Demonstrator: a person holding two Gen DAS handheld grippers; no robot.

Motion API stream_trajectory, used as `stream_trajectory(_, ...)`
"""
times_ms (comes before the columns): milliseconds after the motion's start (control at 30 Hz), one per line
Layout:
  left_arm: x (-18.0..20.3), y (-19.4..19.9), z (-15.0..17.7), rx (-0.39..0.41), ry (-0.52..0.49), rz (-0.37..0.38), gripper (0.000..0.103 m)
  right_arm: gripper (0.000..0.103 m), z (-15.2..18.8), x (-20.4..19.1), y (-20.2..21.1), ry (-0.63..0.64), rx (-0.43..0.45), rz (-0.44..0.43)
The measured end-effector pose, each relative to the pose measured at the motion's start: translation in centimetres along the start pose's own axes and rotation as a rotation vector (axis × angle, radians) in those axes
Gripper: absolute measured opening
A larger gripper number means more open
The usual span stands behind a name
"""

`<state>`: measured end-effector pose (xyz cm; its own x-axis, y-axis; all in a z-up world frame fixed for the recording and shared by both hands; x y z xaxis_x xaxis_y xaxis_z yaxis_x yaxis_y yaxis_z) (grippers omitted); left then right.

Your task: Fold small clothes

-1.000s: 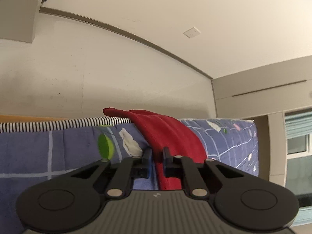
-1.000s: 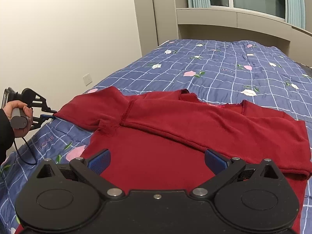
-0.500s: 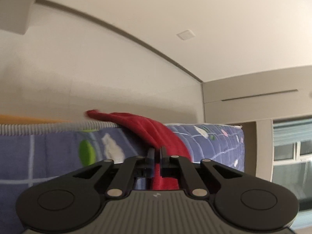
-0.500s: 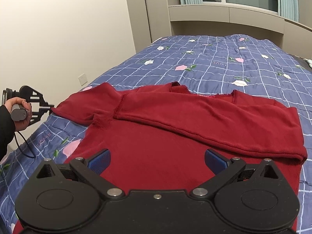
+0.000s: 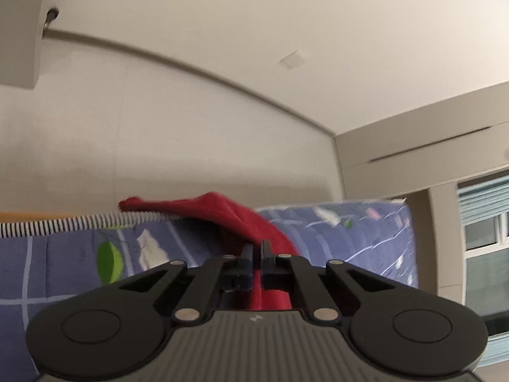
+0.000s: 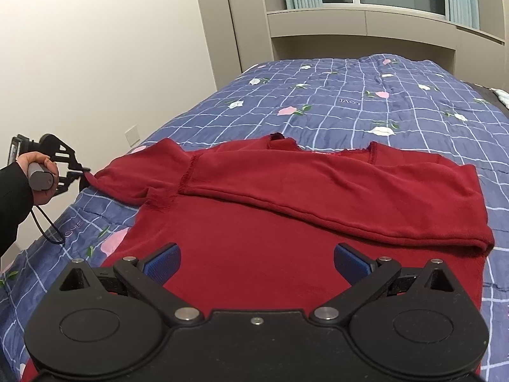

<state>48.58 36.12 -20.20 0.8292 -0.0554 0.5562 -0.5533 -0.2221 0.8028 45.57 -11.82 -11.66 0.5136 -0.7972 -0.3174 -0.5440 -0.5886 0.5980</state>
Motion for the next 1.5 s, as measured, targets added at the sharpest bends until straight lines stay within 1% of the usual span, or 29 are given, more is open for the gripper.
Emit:
stream_trajectory(67,1.1,1.5,0.1,0.066,-0.037,0.064,0.002,0.102,0.1,0.2,0.3,-0.008,0.006,-0.001)
stream_trajectory(100,1.7,2.0,0.1,0.087,-0.063,0.082,0.001,0.102,0.2,0.3,0.4,-0.012,0.007,-0.001)
stream_trajectory(167,3.3,3.1,0.4,0.128,-0.127,0.094,0.001,0.102,0.3,0.5,0.5,-0.019,0.012,-0.002)
stream_trajectory(233,5.2,4.5,0.8,0.165,-0.185,0.138,0.001,0.102,0.4,0.6,0.7,-0.027,0.022,-0.003)
stream_trajectory(333,9.2,7.7,2.4,0.242,-0.329,0.248,0.001,0.102,0.3,0.8,1.2,-0.037,0.04,-0.006)
stream_trajectory(433,13.7,11.3,5.7,0.297,-0.536,0.378,0.001,0.102,0.2,1.1,1.8,-0.05,0.061,-0.004)
stream_trajectory(467,15.3,12.7,7.5,0.31,-0.623,0.429,0.001,0.102,0.1,1.3,2.0,-0.059,0.07,0.0)
stream_trajectory(533,17.4,14.8,10.6,0.323,-0.762,0.497,0.001,0.102,0.0,1.9,2.6,-0.078,0.092,0.009)
stream_trajectory(633,19.6,17.6,16.3,0.324,-0.984,0.608,0.001,0.102,-0.1,2.9,3.8,-0.11,0.121,0.032)
stream_trajectory(700,19.8,19.3,20.5,0.312,-1.135,0.671,0.001,0.102,0.0,3.6,4.6,-0.126,0.136,0.054)
stream_trajectory(733,19.7,19.9,23.0,0.3,-1.229,0.705,0.001,0.102,0.1,4.2,5.3,-0.136,0.143,0.069)
stream_trajectory(767,19.4,20.3,24.9,0.291,-1.3,0.728,0.001,0.102,0.3,4.7,5.8,-0.145,0.149,0.083)
stream_trajectory(800,18.8,20.5,27.2,0.278,-1.391,0.75,0.001,0.102,0.4,5.2,6.4,-0.156,0.154,0.098)
stream_trajectory(867,16.9,20.9,31.5,0.257,-1.567,0.771,0.001,0.102,1.0,6.5,7.6,-0.185,0.165,0.132)
stream_trajectory(933,14.3,20.1,35.9,0.233,-1.744,0.765,0.001,0.102,1.6,8.0,8.9,-0.223,0.176,0.166)
stream_trajectory(1000,11.5,18.6,39.8,0.193,-1.9,0.725,0.001,0.102,2.4,9.3,10.0,-0.261,0.184,0.195)
stream_trajectory(1033,9.6,18.4,41.4,0.172,-1.953,0.701,0.002,0.102,2.8,10.0,10.4,-0.282,0.186,0.209)
stream_trajectory(1100,7.0,17.2,43.7,0.124,-2.026,0.656,0.002,0.102,3.6,11.1,11.3,-0.324,0.194,0.224)
stream_trajectory(1133,5.6,16.8,43.8,0.114,-2.038,0.646,0.003,0.102,3.9,11.5,11.6,-0.337,0.196,0.227)
stream_trajectory(1200,4.3,16.4,44.4,0.089,-2.056,0.628,0.004,0.102,4.3,12.0,11.9,-0.35,0.195,0.23)
stream_trajectory(1267,3.4,16.5,44.3,0.072,-2.055,0.625,0.009,0.102,4.4,12.1,11.8,-0.349,0.189,0.227)
stream_trajectory(1300,3.1,17.1,43.5,0.061,-2.05,0.628,0.012,0.102,4.4,12.1,11.7,-0.349,0.187,0.222)
stream_trajectory(1367,2.6,17.6,42.4,0.036,-2.032,0.633,0.021,0.102,3.9,11.8,11.0,-0.346,0.185,0.198)
stream_trajectory(1433,2.2,17.4,41.5,0.014,-2.003,0.618,0.043,0.102,2.9,11.1,9.9,-0.328,0.177,0.167)
stream_trajectory(1500,2.1,17.3,40.5,0.016,-1.97,0.599,0.05,0.102,1.5,10.5,8.5,-0.298,0.166,0.138)
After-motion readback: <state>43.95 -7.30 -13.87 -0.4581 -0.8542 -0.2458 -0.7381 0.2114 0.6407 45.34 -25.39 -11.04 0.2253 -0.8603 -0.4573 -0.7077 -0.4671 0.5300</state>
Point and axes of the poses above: each gripper's, at about its wrist camera, not at the fingertips, and y roughly against the way its jaws point, x to its right, z to its underside, the point moved 8 cm from there along -y, roughly the way its jaws point, and after that the axes turned 13 degrees about -z, right-handed, at the moved point
